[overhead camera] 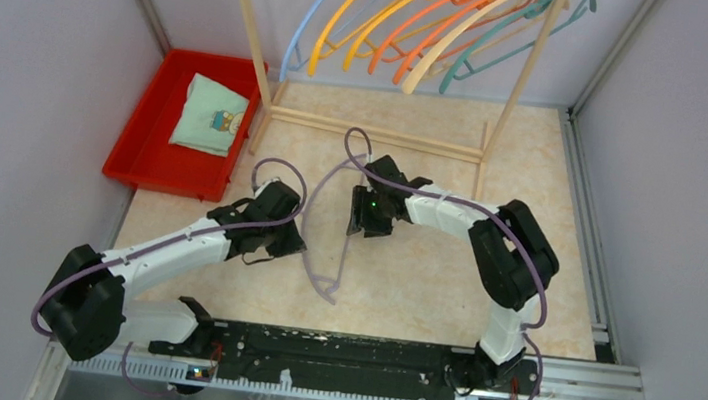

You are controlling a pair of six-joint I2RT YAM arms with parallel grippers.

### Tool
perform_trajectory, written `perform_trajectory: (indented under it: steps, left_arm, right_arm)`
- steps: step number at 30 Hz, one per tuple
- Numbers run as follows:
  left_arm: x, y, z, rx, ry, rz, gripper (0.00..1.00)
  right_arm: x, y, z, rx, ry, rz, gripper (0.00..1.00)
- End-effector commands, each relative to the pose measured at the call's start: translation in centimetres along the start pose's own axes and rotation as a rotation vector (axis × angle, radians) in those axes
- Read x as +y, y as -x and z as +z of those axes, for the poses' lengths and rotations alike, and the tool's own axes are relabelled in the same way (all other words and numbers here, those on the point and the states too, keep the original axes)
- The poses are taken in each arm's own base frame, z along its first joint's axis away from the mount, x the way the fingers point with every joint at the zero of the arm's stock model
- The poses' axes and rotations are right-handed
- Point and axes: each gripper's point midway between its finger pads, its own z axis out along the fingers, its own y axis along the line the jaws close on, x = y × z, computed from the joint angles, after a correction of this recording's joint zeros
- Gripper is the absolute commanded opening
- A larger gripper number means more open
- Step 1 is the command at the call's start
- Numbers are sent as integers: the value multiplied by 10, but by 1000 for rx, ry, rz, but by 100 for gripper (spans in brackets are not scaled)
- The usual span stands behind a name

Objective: Organize the hangers

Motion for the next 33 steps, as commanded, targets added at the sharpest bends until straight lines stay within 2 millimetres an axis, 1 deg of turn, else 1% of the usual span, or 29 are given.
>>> perform_trajectory:
  steps: [1,4,7,10,11,13,15,16,17,19,20,21,23,25,26,27,28,30,33]
  left_arm:
    - [-13,2,-11,-6,-67,34,26]
    - [-15,10,-20,-39,-78,53,31]
    - [-13,11,-26,-41,-82,75,37]
    - [-9,8,-28,-27,-71,96,49]
    - [-8,7,-29,-23,-70,105,54]
    - [-8,6,-33,-22,-78,124,63]
    - [-9,7,-36,-24,-87,135,70]
    - [-9,7,-38,-25,-92,139,72]
    - [-8,6,-39,-24,-95,139,74]
    - [-6,4,-41,-23,-103,138,75]
    - [-3,2,-42,-20,-104,134,76]
    - [0,-1,-43,-20,-104,131,76]
    - [9,-5,-43,-26,-101,127,76]
    - [20,-9,-43,-39,-95,119,77]
    - [23,-10,-43,-51,-103,111,77]
    - [28,-12,-41,-57,-106,104,78]
    - [31,-15,-39,-60,-111,100,78]
    - [36,-19,-35,-70,-122,87,81]
    - [44,-24,-28,-70,-111,79,85]
  right_arm:
    - [-5,11,16,-39,-112,-25,44]
    - [2,13,27,-50,-151,-50,43]
    - [6,10,35,-57,-195,-69,43]
    - [5,-1,43,-35,-232,-62,43]
    - [1,-4,45,-27,-254,-60,37]
    - [-9,-12,49,-8,-296,-50,18]
    - [-19,-20,52,9,-330,-43,2]
    - [-24,-23,53,17,-349,-41,0]
    - [-28,-27,55,27,-363,-38,0]
    - [-31,-33,57,45,-363,-25,0]
    - [-25,-33,58,45,-338,-11,0]
    - [-15,-31,57,37,-282,9,0]
    - [15,-19,48,-5,-139,75,0]
    - [45,-1,33,-51,-2,135,0]
    - [60,11,22,-80,45,145,0]
    - [69,17,14,-90,73,147,0]
    - [81,28,5,-108,104,144,0]
    - [94,38,-8,-128,139,142,0]
    - [105,48,-21,-149,172,151,0]
